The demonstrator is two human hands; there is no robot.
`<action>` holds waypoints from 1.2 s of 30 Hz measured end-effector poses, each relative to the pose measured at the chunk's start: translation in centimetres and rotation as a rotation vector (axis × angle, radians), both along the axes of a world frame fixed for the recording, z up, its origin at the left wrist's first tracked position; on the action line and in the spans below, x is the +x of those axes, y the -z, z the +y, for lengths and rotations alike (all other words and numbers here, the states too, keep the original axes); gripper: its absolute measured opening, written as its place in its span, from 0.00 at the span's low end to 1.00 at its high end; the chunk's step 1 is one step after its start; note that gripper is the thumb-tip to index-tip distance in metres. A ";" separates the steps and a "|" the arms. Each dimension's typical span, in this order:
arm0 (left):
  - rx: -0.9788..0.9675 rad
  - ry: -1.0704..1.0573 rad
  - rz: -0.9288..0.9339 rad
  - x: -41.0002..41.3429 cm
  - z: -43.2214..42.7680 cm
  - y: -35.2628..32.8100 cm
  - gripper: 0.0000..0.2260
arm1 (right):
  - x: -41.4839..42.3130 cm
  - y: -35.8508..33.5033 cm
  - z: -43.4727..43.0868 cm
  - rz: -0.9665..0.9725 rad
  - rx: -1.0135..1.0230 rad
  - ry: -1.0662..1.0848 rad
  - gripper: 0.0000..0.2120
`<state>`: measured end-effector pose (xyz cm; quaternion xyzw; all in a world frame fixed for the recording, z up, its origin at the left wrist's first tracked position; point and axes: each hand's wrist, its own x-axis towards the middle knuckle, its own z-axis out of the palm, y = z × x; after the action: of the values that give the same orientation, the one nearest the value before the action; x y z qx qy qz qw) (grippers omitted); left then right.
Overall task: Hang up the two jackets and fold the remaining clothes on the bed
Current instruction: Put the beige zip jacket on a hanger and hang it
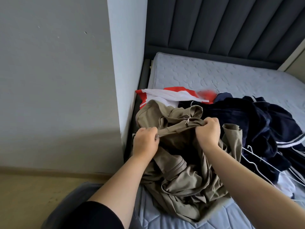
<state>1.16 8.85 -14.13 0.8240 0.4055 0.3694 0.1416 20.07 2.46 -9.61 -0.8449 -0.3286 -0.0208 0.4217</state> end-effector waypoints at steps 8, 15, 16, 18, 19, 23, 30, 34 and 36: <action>-0.374 0.175 0.500 -0.9 0.9 2.5 0.05 | 0.8 -0.4 -0.6 0.165 -1.335 -0.665 0.10; -0.419 0.185 0.361 -0.3 1.1 2.1 0.08 | -0.2 1.0 2.4 0.132 -0.483 -0.301 0.16; -0.429 0.199 0.352 -0.3 1.1 2.1 0.08 | -0.7 1.4 2.7 0.130 -0.505 -0.301 0.21; -0.450 0.230 0.334 -0.4 1.0 2.1 0.09 | -1.8 2.6 3.4 0.144 -0.583 -0.318 0.30; -0.457 0.243 0.326 -0.4 0.9 2.1 0.09 | -2.2 3.1 3.8 0.160 -0.621 -0.324 0.32; -0.456 0.258 0.306 -0.7 0.9 2.1 0.09 | -2.4 4.2 4.7 0.355 -0.765 -0.302 0.36; -0.479 0.240 0.315 -0.7 0.9 2.0 0.08 | -0.9 2.8 2.9 0.310 -0.174 -0.080 0.17; -0.556 0.226 0.299 -0.8 0.7 1.7 0.06 | -1.8 0.3 2.9 0.299 0.074 -0.200 0.09; -0.581 0.223 0.325 -1.0 0.6 1.5 0.04 | -2.4 -0.5 3.0 0.336 -0.042 -0.388 0.06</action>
<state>0.18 9.47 -15.64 0.8367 0.4183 0.0846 0.3432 17.71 5.47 -9.15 -0.7660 -0.4102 0.2082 0.4490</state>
